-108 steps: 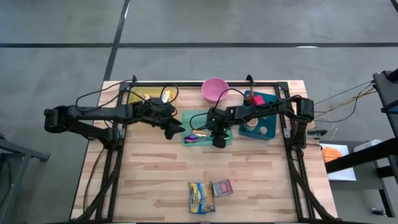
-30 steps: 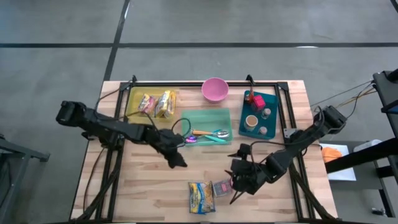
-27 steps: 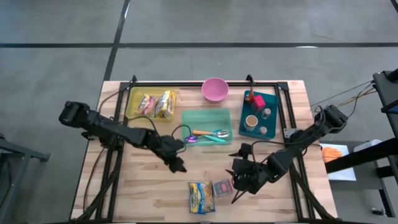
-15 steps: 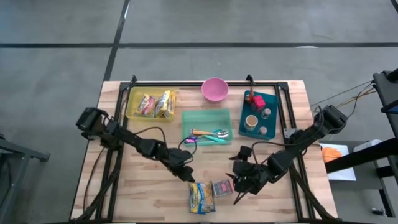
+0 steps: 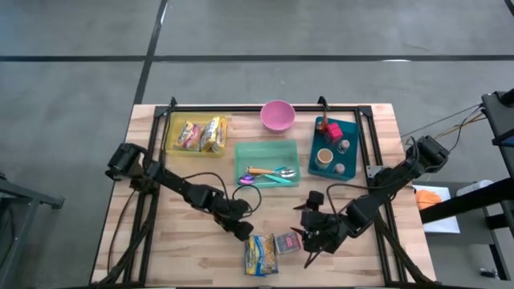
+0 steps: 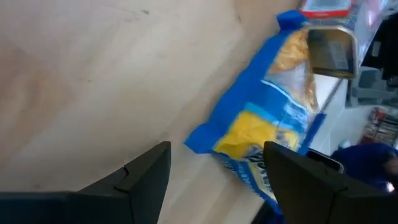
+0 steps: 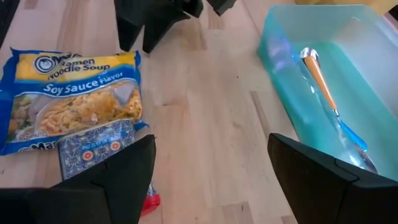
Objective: Pick & Place Food Item
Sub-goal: Put the blue noodle pack into the yellow bin
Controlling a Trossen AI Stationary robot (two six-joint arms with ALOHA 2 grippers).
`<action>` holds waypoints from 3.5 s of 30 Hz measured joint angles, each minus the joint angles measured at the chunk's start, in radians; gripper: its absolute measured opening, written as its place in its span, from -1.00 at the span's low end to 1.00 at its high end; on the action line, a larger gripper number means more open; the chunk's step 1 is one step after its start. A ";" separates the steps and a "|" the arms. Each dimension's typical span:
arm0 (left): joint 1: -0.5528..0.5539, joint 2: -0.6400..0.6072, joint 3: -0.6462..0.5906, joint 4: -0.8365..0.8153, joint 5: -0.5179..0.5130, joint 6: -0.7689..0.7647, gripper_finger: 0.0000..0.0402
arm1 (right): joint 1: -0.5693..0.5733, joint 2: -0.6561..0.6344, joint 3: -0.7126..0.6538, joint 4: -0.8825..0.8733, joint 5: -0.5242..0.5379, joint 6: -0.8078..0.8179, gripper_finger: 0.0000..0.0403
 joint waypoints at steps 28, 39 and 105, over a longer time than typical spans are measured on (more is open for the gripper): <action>-0.013 0.053 0.000 0.110 -0.005 0.077 0.27 | 0.000 0.001 0.001 0.013 0.000 -0.008 0.52; -0.026 0.053 -0.002 0.110 0.000 0.140 -0.30 | 0.000 0.001 0.000 0.022 -0.001 -0.007 0.52; -0.003 -0.955 -0.001 -0.713 -0.747 0.232 -1.00 | 0.013 0.005 -0.007 0.029 -0.027 0.044 0.52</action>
